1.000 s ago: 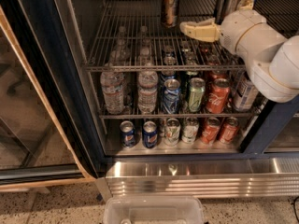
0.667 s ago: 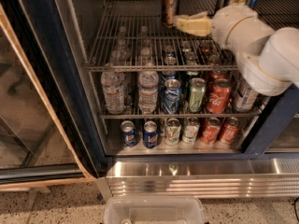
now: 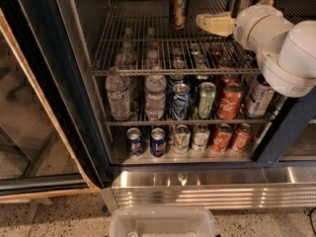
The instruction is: Pick redbull can from top shelf of fridge
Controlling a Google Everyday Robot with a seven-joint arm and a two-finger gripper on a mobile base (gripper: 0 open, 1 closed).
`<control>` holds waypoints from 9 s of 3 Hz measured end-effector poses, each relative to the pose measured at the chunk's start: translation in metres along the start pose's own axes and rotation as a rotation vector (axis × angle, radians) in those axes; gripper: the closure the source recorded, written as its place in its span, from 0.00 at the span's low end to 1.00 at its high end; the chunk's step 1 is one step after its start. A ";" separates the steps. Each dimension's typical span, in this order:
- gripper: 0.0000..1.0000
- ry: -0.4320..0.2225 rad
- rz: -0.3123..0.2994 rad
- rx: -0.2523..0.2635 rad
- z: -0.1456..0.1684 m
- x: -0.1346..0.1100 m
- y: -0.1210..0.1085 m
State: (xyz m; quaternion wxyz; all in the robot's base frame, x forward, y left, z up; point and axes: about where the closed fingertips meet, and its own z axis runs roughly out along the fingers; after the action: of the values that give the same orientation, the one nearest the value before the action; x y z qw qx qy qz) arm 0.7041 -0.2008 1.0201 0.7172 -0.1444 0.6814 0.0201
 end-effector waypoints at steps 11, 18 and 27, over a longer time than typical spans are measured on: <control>0.00 0.044 0.077 0.235 0.063 0.059 -0.061; 0.59 0.045 0.130 0.376 0.074 0.074 -0.086; 1.00 0.090 0.247 0.268 -0.084 0.010 -0.036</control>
Offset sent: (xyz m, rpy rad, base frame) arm 0.0090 0.0019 -0.0327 0.0934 0.0516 -0.0630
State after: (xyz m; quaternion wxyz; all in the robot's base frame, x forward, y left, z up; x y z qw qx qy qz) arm 0.6310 -0.2569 1.0141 0.6908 0.0363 0.7220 0.0106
